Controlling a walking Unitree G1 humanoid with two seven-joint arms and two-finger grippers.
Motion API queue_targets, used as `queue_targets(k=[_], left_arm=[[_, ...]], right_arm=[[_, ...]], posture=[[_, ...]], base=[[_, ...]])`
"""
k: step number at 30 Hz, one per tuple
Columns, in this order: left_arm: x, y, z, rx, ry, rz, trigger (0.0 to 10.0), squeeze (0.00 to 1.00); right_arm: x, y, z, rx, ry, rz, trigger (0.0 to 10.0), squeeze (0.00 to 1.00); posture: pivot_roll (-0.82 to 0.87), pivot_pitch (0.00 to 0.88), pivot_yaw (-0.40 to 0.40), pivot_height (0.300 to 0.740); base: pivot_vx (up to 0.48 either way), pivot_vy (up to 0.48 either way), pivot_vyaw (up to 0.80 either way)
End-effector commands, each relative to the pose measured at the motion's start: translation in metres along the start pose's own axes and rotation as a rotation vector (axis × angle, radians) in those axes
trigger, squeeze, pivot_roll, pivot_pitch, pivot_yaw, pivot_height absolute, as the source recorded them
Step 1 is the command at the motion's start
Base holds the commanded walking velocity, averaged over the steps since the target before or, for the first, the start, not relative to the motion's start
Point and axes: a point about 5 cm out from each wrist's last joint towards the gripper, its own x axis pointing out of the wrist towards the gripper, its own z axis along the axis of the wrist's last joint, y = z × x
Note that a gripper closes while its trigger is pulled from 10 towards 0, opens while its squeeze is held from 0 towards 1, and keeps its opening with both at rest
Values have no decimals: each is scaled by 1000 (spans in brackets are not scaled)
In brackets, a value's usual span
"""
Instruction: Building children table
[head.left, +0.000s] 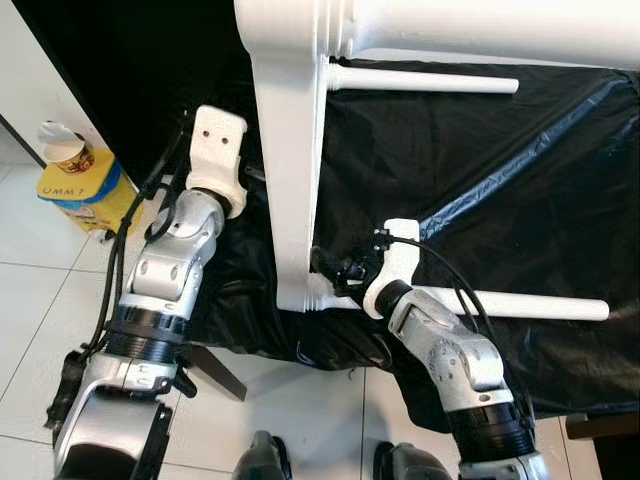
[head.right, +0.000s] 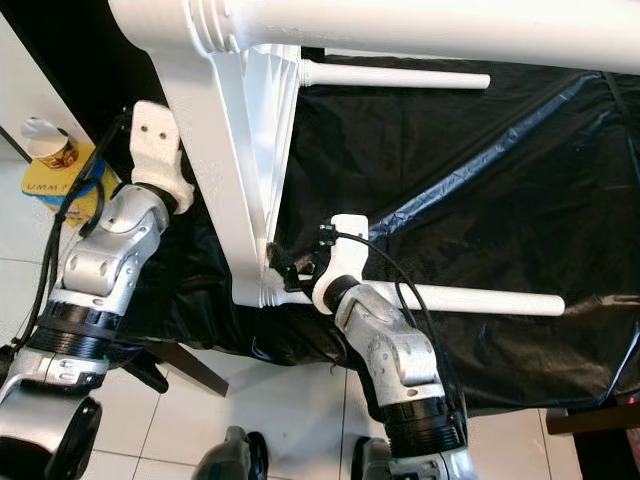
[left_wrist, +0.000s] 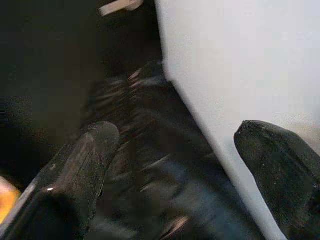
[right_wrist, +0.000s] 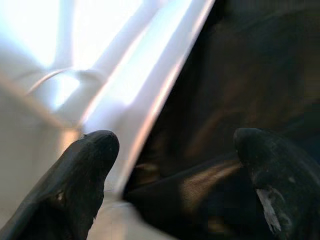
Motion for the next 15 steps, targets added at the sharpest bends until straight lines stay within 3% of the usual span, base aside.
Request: queue_targets(k=[1,3,5,7,8,10,13,15], left_arm=[[-6,12,2,4,-2,182,10000,0],[-25,19,4,1,-18,301,10000,0],[-25,19,4,1,-18,301,10000,0],[-48,21,12,-3,-87,415,10000,0],[-48,21,12,-3,-87,415,10000,0],[-62,19,23,-37,-188,447,10000,0],[-67,17,28,-47,-230,449,10000,0],[-79,14,32,-68,-271,440,10000,0]], right_arm=[[-6,-7,-1,-33,-21,-29,10000,0],[-16,-9,4,-123,-86,-43,10000,0],[-16,-9,4,-123,-86,-43,10000,0],[-26,-11,5,-182,-124,-61,10000,0],[-26,-11,5,-182,-124,-61,10000,0],[-31,-13,5,-204,-140,-71,10000,0],[-32,-14,5,-210,-143,-73,10000,0],[-34,-17,7,-234,-160,-73,10000,0]], posture=[[112,175,14,740],[110,172,13,740],[110,172,13,740],[121,163,2,740],[121,163,2,740],[127,156,-8,740],[128,155,-9,740],[138,144,-21,740]], base=[[0,0,0],[0,0,0],[0,0,0],[0,0,0],[0,0,0],[0,0,0],[0,0,0],[0,0,0]])
